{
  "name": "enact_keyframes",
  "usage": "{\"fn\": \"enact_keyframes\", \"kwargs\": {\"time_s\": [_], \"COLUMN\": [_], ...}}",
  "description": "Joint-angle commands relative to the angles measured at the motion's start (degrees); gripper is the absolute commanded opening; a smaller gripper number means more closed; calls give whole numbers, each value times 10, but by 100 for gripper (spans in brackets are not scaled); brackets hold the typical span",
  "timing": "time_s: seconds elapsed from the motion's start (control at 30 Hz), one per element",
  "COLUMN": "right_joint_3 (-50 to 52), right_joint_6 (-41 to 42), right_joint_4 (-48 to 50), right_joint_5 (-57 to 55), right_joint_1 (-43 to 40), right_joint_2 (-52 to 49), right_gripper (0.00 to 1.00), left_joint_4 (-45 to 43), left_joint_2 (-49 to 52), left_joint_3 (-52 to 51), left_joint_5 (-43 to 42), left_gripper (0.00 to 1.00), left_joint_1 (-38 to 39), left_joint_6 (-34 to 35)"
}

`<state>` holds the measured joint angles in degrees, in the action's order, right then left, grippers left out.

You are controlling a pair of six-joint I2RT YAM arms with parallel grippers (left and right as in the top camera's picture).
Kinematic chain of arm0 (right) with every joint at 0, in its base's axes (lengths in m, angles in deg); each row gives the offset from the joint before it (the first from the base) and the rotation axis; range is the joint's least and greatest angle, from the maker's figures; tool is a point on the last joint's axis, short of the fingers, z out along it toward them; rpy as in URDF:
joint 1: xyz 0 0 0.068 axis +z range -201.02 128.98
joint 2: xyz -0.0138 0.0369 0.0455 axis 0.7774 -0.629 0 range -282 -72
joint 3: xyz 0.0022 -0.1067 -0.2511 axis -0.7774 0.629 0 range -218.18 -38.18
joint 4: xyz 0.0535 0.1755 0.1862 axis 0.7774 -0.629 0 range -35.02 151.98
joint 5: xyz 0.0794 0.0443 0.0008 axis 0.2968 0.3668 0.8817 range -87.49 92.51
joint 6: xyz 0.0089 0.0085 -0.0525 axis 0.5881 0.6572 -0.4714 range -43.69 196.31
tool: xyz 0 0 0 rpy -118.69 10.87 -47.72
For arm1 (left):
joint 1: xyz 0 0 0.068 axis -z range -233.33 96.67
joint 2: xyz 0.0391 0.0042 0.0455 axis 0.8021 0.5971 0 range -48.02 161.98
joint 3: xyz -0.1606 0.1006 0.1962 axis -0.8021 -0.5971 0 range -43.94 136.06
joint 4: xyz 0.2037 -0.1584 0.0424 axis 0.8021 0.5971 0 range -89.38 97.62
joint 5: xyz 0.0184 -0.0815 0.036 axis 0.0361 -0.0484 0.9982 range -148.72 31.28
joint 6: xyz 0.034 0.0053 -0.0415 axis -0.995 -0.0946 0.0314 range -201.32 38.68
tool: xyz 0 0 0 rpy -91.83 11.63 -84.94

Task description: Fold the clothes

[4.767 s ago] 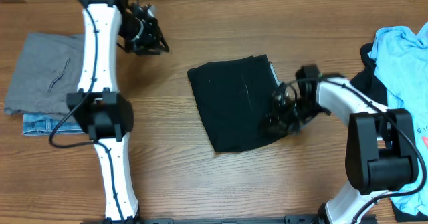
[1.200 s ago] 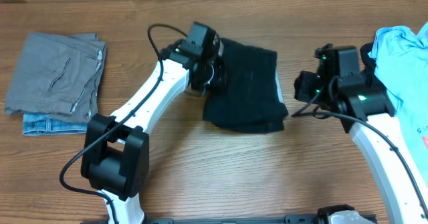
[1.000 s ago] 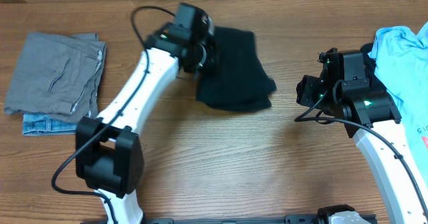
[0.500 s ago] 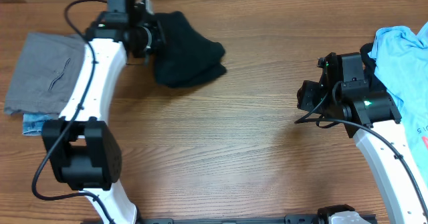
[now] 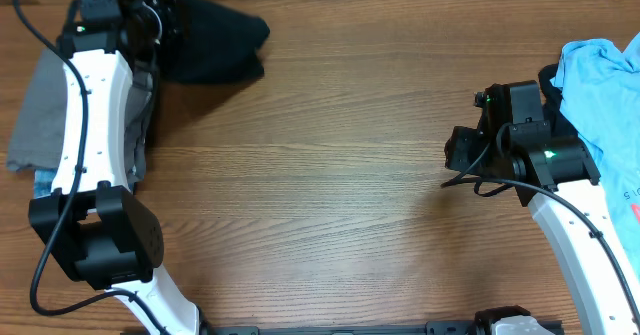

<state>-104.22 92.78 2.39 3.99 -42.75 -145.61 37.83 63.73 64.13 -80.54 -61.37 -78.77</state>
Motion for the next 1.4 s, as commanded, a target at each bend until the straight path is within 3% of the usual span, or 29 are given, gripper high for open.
{"fn": "enact_keyframes", "kwargs": {"time_s": [0.0,0.27,0.67,1.13,1.2,1.37], "right_joint_3": [-8,-8,-8,-8,-8,-8], "right_joint_6": [-2,-2,-2,-1,-1,-1], "right_joint_4": [0,-5,-5,-3,-3,-2], "right_joint_5": [-1,-1,-1,-1,-1,-1], "right_joint_1": [-3,-3,-3,-3,-3,-3], "right_joint_2": [12,12,12,12,12,12], "right_gripper": [46,46,46,46,46,46], "left_joint_4": [-23,-47,-56,-26,-18,17], "left_joint_2": [-2,-2,-2,51,52,52], "left_joint_3": [57,127,128,113,113,112], "left_joint_5": [-5,-4,-13,-63,-61,-49], "left_gripper": [4,4,4,4,4,4], "left_joint_1": [-23,-92,-210,-226,-231,-247], "left_joint_6": [-43,-40,-38,-38,-26,115]}}
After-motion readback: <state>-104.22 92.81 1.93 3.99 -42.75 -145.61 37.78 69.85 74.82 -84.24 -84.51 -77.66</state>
